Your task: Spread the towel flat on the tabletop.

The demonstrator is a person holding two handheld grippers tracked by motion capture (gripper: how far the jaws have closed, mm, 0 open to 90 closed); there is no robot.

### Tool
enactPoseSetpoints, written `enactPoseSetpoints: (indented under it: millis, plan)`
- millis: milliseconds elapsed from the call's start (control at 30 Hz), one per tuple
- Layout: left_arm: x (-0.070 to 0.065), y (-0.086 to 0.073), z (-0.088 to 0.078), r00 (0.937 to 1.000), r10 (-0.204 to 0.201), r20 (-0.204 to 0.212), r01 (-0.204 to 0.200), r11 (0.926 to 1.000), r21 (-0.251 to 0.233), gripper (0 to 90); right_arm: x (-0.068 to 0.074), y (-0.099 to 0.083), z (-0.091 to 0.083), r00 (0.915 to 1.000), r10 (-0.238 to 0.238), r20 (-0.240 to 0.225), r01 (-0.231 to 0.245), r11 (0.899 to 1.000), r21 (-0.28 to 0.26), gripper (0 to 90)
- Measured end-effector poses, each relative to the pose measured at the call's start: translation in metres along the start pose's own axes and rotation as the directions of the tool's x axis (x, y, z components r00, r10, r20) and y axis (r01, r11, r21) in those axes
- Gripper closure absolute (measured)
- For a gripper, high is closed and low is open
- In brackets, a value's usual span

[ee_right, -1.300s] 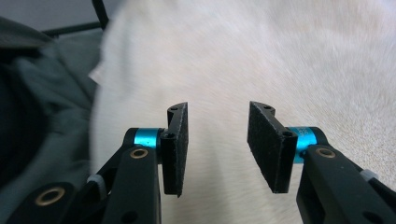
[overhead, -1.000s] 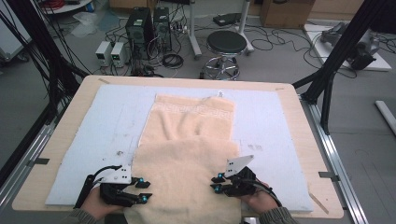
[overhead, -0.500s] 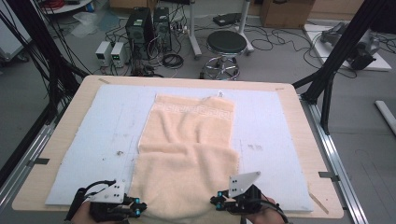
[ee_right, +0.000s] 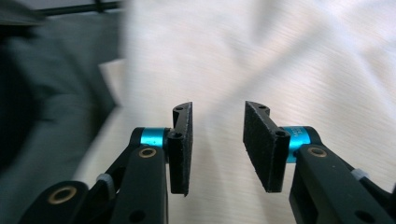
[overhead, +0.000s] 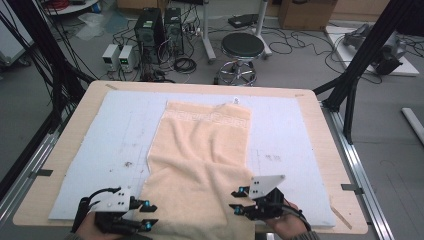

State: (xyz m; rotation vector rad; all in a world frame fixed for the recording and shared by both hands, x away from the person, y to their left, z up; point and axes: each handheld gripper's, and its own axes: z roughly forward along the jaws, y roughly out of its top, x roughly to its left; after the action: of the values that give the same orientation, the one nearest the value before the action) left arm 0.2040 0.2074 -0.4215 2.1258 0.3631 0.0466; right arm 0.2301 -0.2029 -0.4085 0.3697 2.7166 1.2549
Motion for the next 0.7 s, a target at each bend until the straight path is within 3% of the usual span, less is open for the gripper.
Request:
enactPoseSetpoints:
  millis: [67,133,200,233,300,367,533,700]
  plan:
    - [0.011,0.002,0.008,0.9998,-0.008,-0.019,0.008,0.9998,0.019,56.2,-0.012,-0.006,0.007,0.9998,0.016,0.014,-0.016,1.000,0.010,59.4]
    - [0.019,0.001,0.015,0.9998,-0.010,-0.019,0.011,0.9988,0.048,54.5,-0.018,-0.011,0.016,0.9997,0.022,-0.010,-0.022,0.999,0.027,59.0]
    - [0.023,-0.002,0.022,0.9997,-0.021,-0.010,0.022,0.9958,0.089,55.0,-0.018,-0.016,0.026,0.9992,0.028,-0.027,-0.026,0.997,0.078,60.4]
    - [0.023,-0.004,0.025,0.9998,-0.016,-0.008,0.016,0.9936,0.111,57.9,-0.017,-0.017,0.028,0.9995,0.024,-0.021,-0.023,0.997,0.069,65.7]
    - [0.022,-0.007,0.024,0.9996,-0.004,-0.029,0.006,0.9962,0.086,70.4,-0.017,-0.017,0.028,0.9988,0.023,-0.044,-0.020,0.997,0.071,80.0]
    - [0.022,-0.008,0.023,0.9999,-0.014,-0.007,0.015,0.9960,0.088,81.4,-0.013,-0.016,0.027,0.9985,0.014,-0.052,-0.010,0.997,0.080,84.1]
    - [0.011,-0.010,0.014,0.9989,0.012,0.046,-0.017,0.9948,0.101,86.6,-0.003,-0.015,0.022,0.9963,0.003,-0.086,0.004,0.997,0.081,85.3]
    - [-0.008,-0.020,-0.004,0.9966,-0.005,0.082,-0.001,0.9969,0.078,86.6,0.015,-0.015,0.010,0.9937,0.002,-0.112,0.005,0.998,0.063,83.3]
